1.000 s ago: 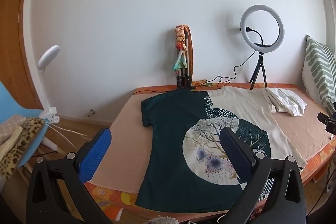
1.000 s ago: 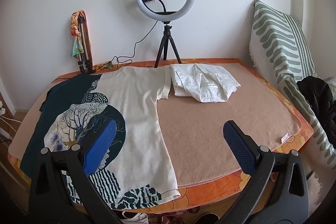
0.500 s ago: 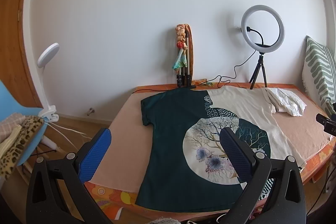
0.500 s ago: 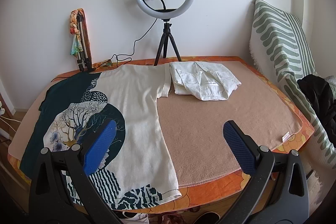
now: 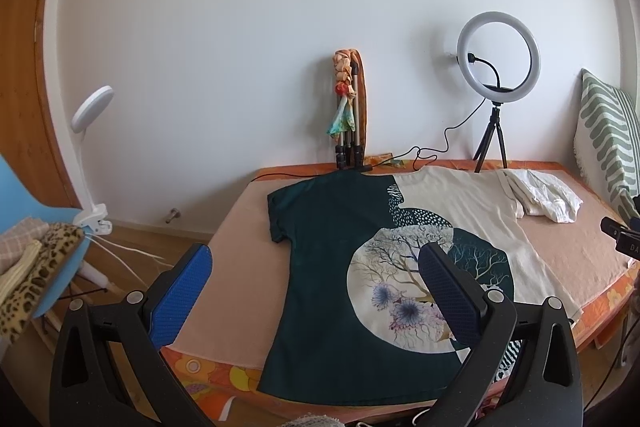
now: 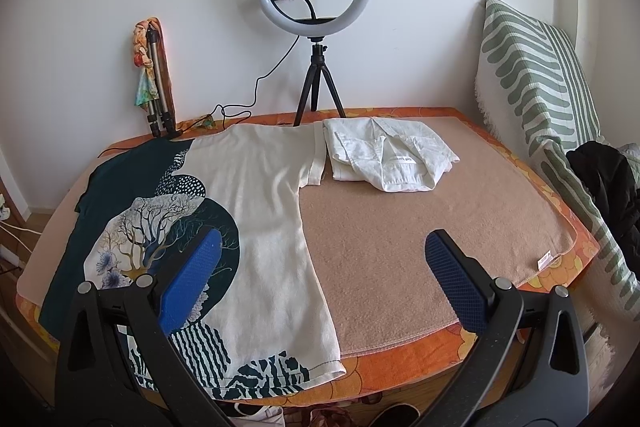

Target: Fold small clothes

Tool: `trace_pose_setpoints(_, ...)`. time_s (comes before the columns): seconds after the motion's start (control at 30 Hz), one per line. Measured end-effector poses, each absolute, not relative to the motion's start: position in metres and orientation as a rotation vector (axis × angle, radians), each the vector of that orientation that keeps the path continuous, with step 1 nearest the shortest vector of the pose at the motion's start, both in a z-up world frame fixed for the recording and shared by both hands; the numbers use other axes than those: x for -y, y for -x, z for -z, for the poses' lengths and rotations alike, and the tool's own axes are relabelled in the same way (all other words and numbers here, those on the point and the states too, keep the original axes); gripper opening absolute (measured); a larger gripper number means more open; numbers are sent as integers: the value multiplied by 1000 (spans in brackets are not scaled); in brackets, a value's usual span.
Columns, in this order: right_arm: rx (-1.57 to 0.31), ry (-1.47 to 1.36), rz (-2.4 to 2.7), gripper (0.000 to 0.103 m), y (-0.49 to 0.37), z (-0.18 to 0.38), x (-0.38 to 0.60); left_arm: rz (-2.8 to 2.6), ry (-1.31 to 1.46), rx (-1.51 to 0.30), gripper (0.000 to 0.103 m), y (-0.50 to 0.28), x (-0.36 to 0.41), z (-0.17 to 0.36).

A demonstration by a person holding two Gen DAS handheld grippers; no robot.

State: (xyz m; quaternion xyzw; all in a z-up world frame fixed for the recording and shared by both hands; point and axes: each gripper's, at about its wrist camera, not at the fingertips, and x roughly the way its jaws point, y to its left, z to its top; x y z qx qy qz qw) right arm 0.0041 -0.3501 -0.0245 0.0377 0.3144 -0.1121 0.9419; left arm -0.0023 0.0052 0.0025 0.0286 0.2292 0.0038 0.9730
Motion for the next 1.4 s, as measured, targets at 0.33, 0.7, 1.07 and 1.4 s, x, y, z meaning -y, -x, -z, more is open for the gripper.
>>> trace_pose_setpoints(0.33, -642, -78, 227, 103, -4, 24, 350, -9, -62, -458, 103, 3, -2, -2)
trace_pose_setpoints(0.7, -642, -79, 227, 103, -4, 25, 350, -6, -58, -456, 103, 4, -4, -3)
trace_pose_setpoints(1.07, -640, -80, 231, 103, -4, 22, 350, -9, -61, -445, 103, 5, -4, -5)
trace_pose_setpoints(1.4, -640, -82, 228, 103, -4, 21, 350, -9, -60, -444, 103, 6, -4, -5)
